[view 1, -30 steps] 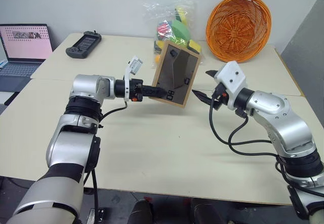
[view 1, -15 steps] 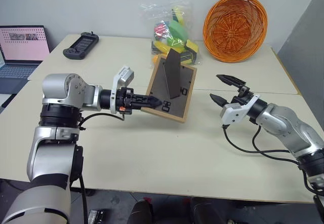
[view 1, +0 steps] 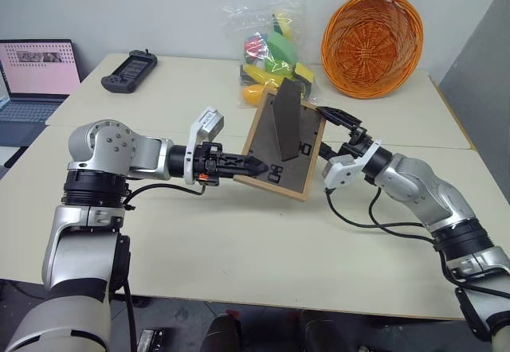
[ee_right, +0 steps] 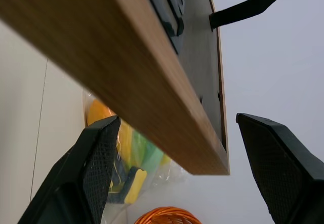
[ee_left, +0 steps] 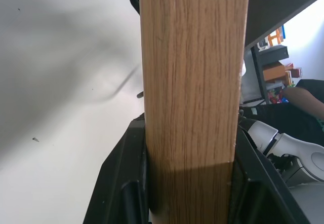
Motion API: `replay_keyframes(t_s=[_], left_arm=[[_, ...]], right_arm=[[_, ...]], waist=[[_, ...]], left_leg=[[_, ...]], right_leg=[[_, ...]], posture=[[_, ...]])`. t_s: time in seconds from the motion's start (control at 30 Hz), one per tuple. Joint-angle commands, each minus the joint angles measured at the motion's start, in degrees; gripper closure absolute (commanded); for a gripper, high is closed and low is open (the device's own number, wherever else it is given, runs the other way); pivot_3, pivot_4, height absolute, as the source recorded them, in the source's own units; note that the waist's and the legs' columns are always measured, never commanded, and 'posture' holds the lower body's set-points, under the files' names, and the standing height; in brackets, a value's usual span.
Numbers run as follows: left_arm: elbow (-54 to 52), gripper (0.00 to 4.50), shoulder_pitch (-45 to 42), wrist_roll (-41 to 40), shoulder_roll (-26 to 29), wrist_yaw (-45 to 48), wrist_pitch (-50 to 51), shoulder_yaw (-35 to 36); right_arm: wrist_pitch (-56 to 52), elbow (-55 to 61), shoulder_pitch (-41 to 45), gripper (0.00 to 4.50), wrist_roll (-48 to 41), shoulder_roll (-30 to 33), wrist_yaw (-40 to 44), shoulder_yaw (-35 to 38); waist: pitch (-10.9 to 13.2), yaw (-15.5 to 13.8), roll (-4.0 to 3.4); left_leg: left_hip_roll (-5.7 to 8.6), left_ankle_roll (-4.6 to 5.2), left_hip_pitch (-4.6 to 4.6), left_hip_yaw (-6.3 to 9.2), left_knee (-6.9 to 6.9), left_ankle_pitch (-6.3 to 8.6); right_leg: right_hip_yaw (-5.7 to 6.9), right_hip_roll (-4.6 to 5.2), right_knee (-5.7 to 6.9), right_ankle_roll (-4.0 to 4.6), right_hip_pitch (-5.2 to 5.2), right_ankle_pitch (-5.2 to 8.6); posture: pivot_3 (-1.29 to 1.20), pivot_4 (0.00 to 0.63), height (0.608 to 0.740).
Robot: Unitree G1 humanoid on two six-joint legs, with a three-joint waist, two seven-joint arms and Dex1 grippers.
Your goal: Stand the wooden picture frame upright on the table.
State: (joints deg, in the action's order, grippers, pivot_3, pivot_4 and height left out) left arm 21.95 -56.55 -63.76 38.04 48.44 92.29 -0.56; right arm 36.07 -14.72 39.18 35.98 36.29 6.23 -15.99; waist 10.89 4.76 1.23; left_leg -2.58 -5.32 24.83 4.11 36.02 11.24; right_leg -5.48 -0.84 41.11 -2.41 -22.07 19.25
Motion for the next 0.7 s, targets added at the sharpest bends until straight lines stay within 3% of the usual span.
replay_keyframes(t_s=[0.03,0.27,0.53,0.7], left_arm=[[-0.9,3.21,-0.5,-4.7,-0.1,-2.7,0.2,2.5],[-0.6,3.21,-0.4,-9.6,0.1,-7.0,0.2,2.6],[0.1,3.21,-0.4,-13.4,0.4,-10.5,0.2,2.6],[0.4,3.21,-0.5,-15.5,0.6,-12.0,0.2,2.5]], right_arm=[[-0.1,1.1,1.3,0.62,-0.4,-0.8,0.1,0.8],[0.2,0.6,1.5,0.62,0.7,-1.1,-0.4,1.0],[0.8,0.7,1.4,2.21,1.0,-1.6,-0.7,0.7],[1.0,0.8,1.3,2.53,0.9,-1.6,-0.9,0.7]], waist=[[0.0,0.0,0.0],[0.0,0.0,0.0],[0.0,0.0,0.0],[0.0,0.0,0.0]], left_leg=[[0.0,0.0,0.0,0.0,0.0,0.0],[0.0,0.0,0.0,0.01,0.0,0.0],[0.0,0.0,0.0,0.01,0.01,0.0],[0.01,0.0,0.0,0.01,0.01,0.0]], right_leg=[[0.0,0.0,0.0,0.0,0.0,0.0],[0.01,0.0,0.0,0.0,0.0,0.0],[0.0,0.0,0.01,0.0,0.0,0.0],[0.0,0.0,0.01,0.0,0.0,0.0]], posture=[[0.0,0.15,0.74],[0.0,0.15,0.74],[0.0,0.15,0.74],[0.0,0.15,0.74]])
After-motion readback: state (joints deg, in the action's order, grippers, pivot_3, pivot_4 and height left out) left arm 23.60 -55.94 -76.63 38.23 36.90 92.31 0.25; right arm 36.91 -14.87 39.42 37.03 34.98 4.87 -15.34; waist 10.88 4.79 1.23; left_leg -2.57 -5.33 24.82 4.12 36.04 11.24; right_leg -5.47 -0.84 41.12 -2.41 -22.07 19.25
